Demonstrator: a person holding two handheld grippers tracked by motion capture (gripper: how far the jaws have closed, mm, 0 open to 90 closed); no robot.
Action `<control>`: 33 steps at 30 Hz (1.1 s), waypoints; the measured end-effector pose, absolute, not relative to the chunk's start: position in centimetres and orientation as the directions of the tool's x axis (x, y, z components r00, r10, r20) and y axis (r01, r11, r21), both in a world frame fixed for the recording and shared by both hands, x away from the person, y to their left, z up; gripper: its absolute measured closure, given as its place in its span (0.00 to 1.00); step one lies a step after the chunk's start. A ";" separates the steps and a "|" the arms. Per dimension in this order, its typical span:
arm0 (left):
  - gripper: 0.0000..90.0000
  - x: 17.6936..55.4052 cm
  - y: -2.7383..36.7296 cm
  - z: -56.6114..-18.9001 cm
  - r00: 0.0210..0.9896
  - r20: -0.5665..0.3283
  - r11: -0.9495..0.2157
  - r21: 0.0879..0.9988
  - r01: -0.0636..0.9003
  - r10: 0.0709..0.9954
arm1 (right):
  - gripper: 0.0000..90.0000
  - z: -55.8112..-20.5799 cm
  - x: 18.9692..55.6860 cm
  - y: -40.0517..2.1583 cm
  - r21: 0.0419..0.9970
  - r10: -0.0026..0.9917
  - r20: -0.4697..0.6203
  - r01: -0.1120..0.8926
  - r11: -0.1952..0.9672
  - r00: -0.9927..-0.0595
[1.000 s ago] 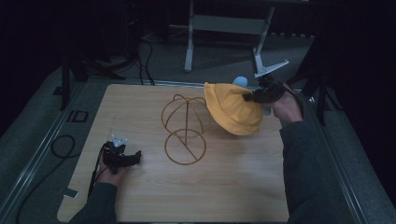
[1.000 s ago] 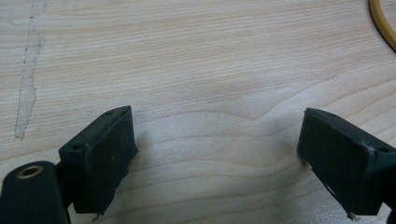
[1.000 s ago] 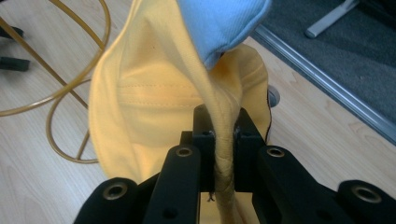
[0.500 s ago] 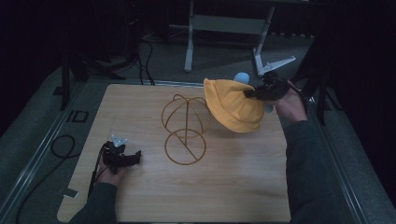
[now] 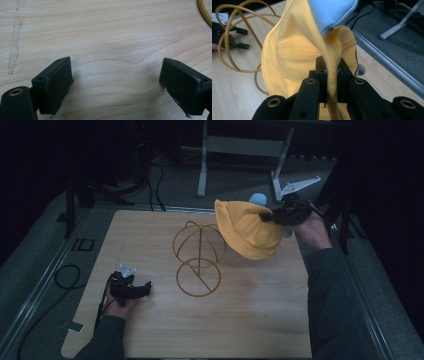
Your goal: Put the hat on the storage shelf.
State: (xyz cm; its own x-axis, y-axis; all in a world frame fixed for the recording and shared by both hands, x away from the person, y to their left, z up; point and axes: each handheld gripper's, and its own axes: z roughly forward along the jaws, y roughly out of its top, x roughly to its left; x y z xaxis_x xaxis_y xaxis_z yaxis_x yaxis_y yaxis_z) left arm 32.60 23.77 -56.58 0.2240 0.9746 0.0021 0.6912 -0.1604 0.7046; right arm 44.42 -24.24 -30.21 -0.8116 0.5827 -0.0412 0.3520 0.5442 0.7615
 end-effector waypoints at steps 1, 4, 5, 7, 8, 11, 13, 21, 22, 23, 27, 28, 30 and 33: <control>0.13 32.6 23.8 -56.6 0.225 0.003 -0.162 0.704 0.692 0.974 | 0.93 -30.1 44.4 -24.1 0.762 0.580 -0.042 0.350 0.545 -0.813; 0.13 32.6 23.8 -56.6 0.225 0.003 -0.162 0.703 0.692 0.974 | 0.93 -29.5 44.1 -23.7 0.769 0.561 -0.047 0.328 0.548 -0.826; 0.13 32.6 23.8 -56.6 0.225 0.002 -0.162 0.704 0.692 0.974 | 0.93 -29.4 44.0 -23.5 0.769 0.558 -0.048 0.325 0.550 -0.829; 0.13 32.6 23.8 -56.6 0.226 0.002 -0.162 0.704 0.692 0.974 | 0.93 -29.1 43.8 -23.1 0.771 0.545 -0.057 0.310 0.557 -0.836; 0.13 32.6 23.8 -56.6 0.226 0.003 -0.162 0.704 0.692 0.974 | 0.93 -29.0 43.8 -23.0 0.772 0.541 -0.058 0.306 0.557 -0.839; 0.13 32.6 23.8 -56.6 0.226 0.003 -0.162 0.704 0.692 0.974 | 0.93 -28.5 43.5 -22.2 0.775 0.518 -0.065 0.284 0.565 -0.853; 0.13 32.6 23.8 -56.6 0.226 0.003 -0.162 0.704 0.692 0.974 | 0.93 -28.4 43.4 -21.8 0.775 0.510 -0.068 0.276 0.569 -0.858; 0.13 32.6 23.8 -56.6 0.226 0.003 -0.162 0.704 0.692 0.974 | 0.93 -27.8 43.2 -20.3 0.778 0.476 -0.071 0.250 0.576 -0.877; 0.13 32.6 23.8 -56.6 0.226 0.003 -0.162 0.704 0.692 0.974 | 0.93 -27.7 43.2 -19.8 0.776 0.465 -0.075 0.242 0.583 -0.882; 0.13 32.6 23.8 -56.6 0.226 0.003 -0.162 0.704 0.692 0.974 | 0.93 -27.6 43.1 -19.5 0.774 0.460 -0.076 0.238 0.586 -0.885; 0.13 32.6 23.8 -56.6 0.226 0.003 -0.163 0.704 0.692 0.974 | 0.93 -27.4 43.0 -18.5 0.773 0.441 -0.077 0.226 0.593 -0.894; 0.13 32.6 23.8 -56.6 0.226 0.003 -0.162 0.704 0.692 0.974 | 0.93 -27.3 43.0 -18.2 0.772 0.433 -0.078 0.220 0.596 -0.898; 0.13 32.6 23.8 -56.6 0.226 0.003 -0.162 0.704 0.691 0.974 | 0.93 -27.2 42.8 -17.1 0.766 0.409 -0.084 0.204 0.610 -0.909; 0.13 32.6 23.8 -56.6 0.225 0.002 -0.161 0.704 0.692 0.974 | 0.93 -27.2 42.7 -15.9 0.754 0.392 -0.095 0.192 0.629 -0.915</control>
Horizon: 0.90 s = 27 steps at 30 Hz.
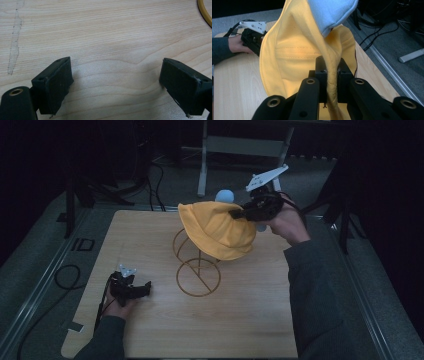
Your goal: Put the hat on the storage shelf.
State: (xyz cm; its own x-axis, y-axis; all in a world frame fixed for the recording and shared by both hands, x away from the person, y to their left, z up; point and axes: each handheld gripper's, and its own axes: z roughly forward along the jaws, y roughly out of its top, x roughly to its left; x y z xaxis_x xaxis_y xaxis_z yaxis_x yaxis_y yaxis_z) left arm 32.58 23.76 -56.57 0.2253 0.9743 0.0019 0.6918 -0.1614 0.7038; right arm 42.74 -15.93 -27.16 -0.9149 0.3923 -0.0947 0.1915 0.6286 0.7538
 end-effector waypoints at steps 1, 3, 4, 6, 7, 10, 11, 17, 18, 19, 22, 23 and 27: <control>0.13 32.6 23.8 -56.6 0.226 0.003 -0.163 0.703 0.692 0.974 | 0.93 -27.1 42.7 -15.6 0.752 0.390 -0.098 0.188 0.632 -0.916; 0.13 32.6 23.8 -56.6 0.226 0.003 -0.163 0.703 0.692 0.974 | 0.93 -26.9 42.7 -14.7 0.747 0.379 -0.105 0.179 0.641 -0.919; 0.13 32.6 23.8 -56.6 0.226 0.003 -0.163 0.703 0.692 0.974 | 0.93 -26.9 42.7 -14.3 0.745 0.374 -0.104 0.177 0.643 -0.921; 0.13 32.6 23.7 -56.6 0.226 0.002 -0.163 0.703 0.692 0.974 | 0.92 -26.8 42.7 -13.2 0.735 0.356 -0.114 0.163 0.659 -0.927; 0.13 32.6 23.8 -56.6 0.227 0.003 -0.163 0.703 0.693 0.974 | 0.92 -26.7 42.7 -12.8 0.730 0.351 -0.117 0.159 0.665 -0.929; 0.13 32.6 23.7 -56.6 0.227 0.003 -0.163 0.704 0.691 0.974 | 0.92 -26.7 42.7 -11.1 0.711 0.333 -0.130 0.146 0.688 -0.934; 0.13 32.6 23.7 -56.6 0.228 0.003 -0.163 0.704 0.691 0.974 | 0.91 -26.7 42.7 -10.6 0.706 0.325 -0.132 0.141 0.694 -0.937; 0.13 32.6 23.7 -56.6 0.230 0.002 -0.165 0.705 0.690 0.973 | 0.87 -27.5 42.2 -7.3 0.645 0.275 -0.174 0.102 0.758 -0.945; 0.13 32.6 23.7 -56.6 0.231 0.004 -0.166 0.705 0.690 0.973 | 0.86 -27.5 42.1 -6.9 0.642 0.272 -0.179 0.098 0.760 -0.945; 0.13 32.6 23.8 -56.6 0.232 0.006 -0.169 0.704 0.690 0.973 | 0.86 -27.6 42.0 -6.6 0.641 0.267 -0.181 0.093 0.762 -0.947; 0.13 32.6 23.7 -56.6 0.233 0.004 -0.168 0.705 0.689 0.972 | 0.86 -27.8 42.0 -5.8 0.623 0.270 -0.208 0.086 0.777 -0.940; 0.13 32.6 23.7 -56.6 0.233 0.004 -0.168 0.705 0.689 0.972 | 0.86 -27.9 42.1 -5.6 0.619 0.273 -0.209 0.089 0.780 -0.939; 0.13 32.5 23.7 -56.6 0.234 0.003 -0.168 0.705 0.689 0.972 | 0.86 -28.5 42.2 -4.8 0.602 0.277 -0.224 0.091 0.793 -0.934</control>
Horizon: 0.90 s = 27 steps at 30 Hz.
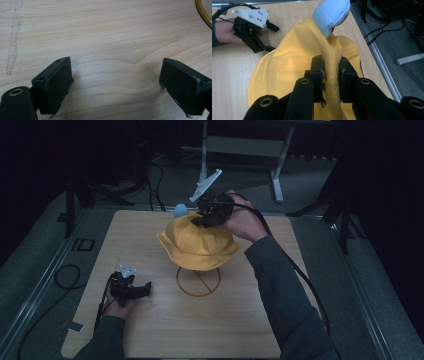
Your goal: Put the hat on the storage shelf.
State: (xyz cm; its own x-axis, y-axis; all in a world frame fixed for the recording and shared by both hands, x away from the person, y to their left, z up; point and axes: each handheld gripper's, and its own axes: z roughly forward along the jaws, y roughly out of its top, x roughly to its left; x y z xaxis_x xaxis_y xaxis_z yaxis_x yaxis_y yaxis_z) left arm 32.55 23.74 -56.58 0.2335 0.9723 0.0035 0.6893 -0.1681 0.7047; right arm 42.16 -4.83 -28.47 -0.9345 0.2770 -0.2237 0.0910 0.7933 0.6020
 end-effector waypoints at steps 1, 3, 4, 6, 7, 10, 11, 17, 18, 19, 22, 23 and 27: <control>0.13 32.5 23.7 -56.6 0.233 0.003 -0.167 0.705 0.689 0.972 | 0.86 -28.6 42.2 -4.7 0.601 0.279 -0.219 0.096 0.793 -0.935; 0.13 32.5 23.7 -56.6 0.233 0.003 -0.167 0.705 0.689 0.973 | 0.86 -28.8 42.2 -4.5 0.590 0.273 -0.221 0.094 0.802 -0.936; 0.13 32.5 23.7 -56.6 0.232 0.004 -0.167 0.705 0.689 0.973 | 0.86 -28.8 42.2 -4.5 0.589 0.269 -0.217 0.094 0.802 -0.938; 0.13 32.5 23.7 -56.6 0.234 0.004 -0.168 0.704 0.690 0.972 | 0.86 -28.8 42.1 -4.5 0.588 0.267 -0.208 0.098 0.803 -0.941; 0.13 32.5 23.7 -56.6 0.234 0.004 -0.168 0.704 0.690 0.972 | 0.86 -28.8 42.1 -4.6 0.587 0.261 -0.204 0.096 0.804 -0.944; 0.13 32.6 23.7 -56.6 0.233 0.004 -0.168 0.706 0.688 0.972 | 0.73 -28.5 41.9 -4.7 0.597 0.264 -0.200 0.096 0.797 -0.944; 0.13 32.6 23.7 -56.6 0.232 0.004 -0.168 0.706 0.689 0.973 | 0.68 -28.3 41.8 -4.7 0.604 0.265 -0.198 0.095 0.791 -0.944; 0.13 32.6 23.7 -56.6 0.233 0.004 -0.167 0.706 0.689 0.973 | 0.52 -27.4 41.6 -5.3 0.638 0.276 -0.185 0.099 0.764 -0.943; 0.13 32.6 23.7 -56.6 0.234 0.004 -0.168 0.706 0.688 0.972 | 0.51 -27.2 41.5 -5.5 0.643 0.279 -0.184 0.099 0.759 -0.943; 0.13 32.6 23.7 -56.6 0.233 0.004 -0.168 0.706 0.688 0.972 | 0.48 -27.1 41.4 -5.6 0.648 0.281 -0.189 0.095 0.755 -0.941; 0.13 32.6 23.7 -56.6 0.233 0.004 -0.168 0.706 0.688 0.972 | 0.43 -26.6 41.3 -6.0 0.668 0.302 -0.194 0.100 0.738 -0.933; 0.13 32.6 23.7 -56.6 0.233 0.004 -0.168 0.707 0.687 0.972 | 0.41 -26.5 41.2 -6.1 0.671 0.304 -0.198 0.097 0.735 -0.932; 0.13 32.6 23.7 -56.6 0.234 0.004 -0.168 0.706 0.688 0.972 | 0.36 -26.2 41.1 -6.3 0.676 0.323 -0.214 0.099 0.730 -0.922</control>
